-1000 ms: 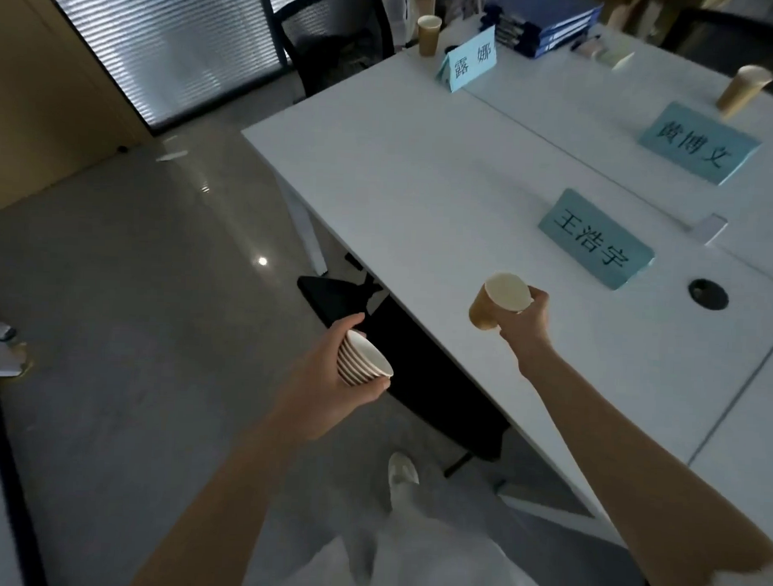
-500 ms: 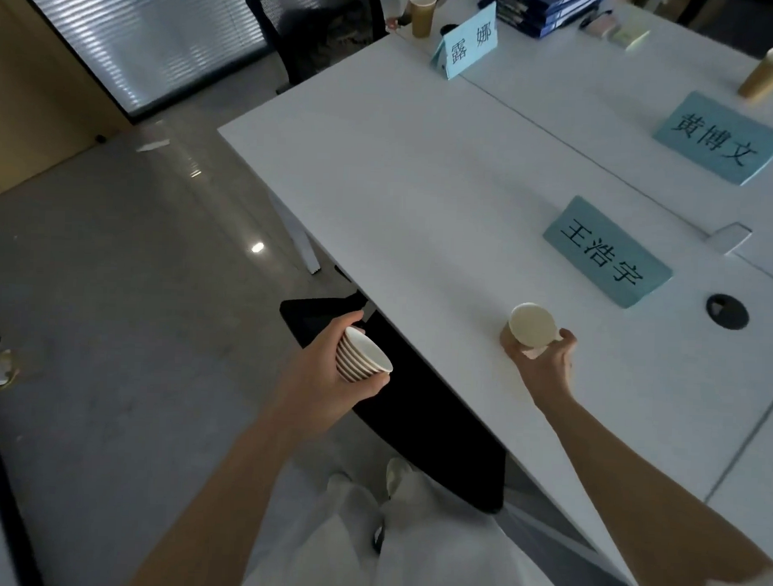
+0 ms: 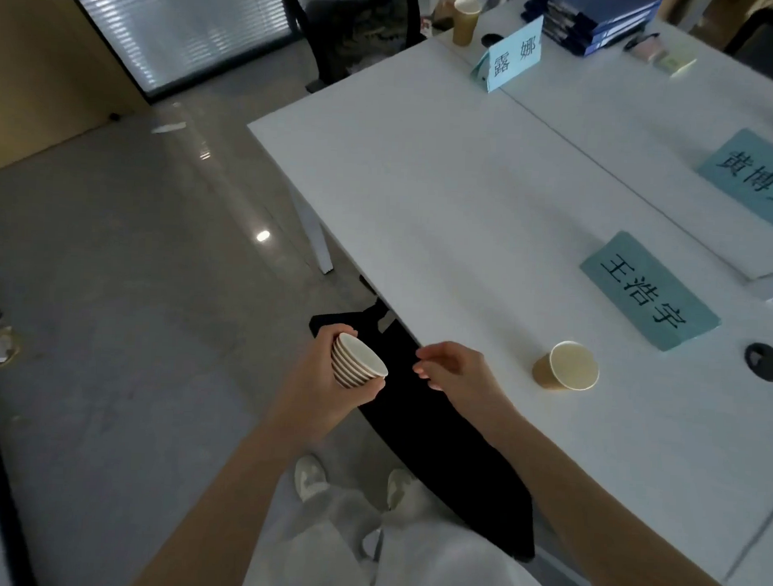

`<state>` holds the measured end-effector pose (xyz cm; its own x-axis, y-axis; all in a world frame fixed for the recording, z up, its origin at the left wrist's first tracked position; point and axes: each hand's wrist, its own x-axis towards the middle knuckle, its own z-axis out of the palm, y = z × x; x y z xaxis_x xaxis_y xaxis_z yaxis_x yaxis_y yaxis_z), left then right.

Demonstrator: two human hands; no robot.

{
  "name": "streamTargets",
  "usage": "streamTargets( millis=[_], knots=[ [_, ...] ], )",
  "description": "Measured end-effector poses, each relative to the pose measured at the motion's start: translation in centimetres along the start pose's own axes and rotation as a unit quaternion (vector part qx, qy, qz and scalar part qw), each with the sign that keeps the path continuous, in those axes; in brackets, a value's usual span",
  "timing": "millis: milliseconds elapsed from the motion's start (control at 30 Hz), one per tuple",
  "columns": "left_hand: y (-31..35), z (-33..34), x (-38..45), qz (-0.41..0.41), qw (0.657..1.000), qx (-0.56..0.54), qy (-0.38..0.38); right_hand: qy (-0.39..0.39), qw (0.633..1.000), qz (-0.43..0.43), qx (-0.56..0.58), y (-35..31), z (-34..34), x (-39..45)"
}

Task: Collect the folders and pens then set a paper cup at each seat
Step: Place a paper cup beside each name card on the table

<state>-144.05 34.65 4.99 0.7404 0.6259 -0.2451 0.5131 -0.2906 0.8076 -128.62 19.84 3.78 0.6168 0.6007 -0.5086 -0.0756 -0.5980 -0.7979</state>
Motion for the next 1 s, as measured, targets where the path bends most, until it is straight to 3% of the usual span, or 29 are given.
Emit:
streamTargets(
  millis=[167,433,667,1000],
  knots=[
    [-3.1,-5.7,1.7,-0.008,0.999,0.02,0.028,-0.088,0.987,-0.125,-0.057,-9.7,6.4,0.5],
    [-9.4,-17.4,5.2,-0.008,0.999,0.035,0.03,-0.175,0.958,-0.144,-0.177,-18.8,18.5,4.9],
    [-13.1,-25.5,9.2,0.0,1.0,0.007,0.005,-0.136,0.963,-0.129,-0.194,-24.3,25.6,9.1],
    [-14.7,-32.1,19.5,0.025,1.0,0.015,-0.012,-0.091,0.98,-0.115,-0.135,-29.8,28.4,18.7]
  ],
)
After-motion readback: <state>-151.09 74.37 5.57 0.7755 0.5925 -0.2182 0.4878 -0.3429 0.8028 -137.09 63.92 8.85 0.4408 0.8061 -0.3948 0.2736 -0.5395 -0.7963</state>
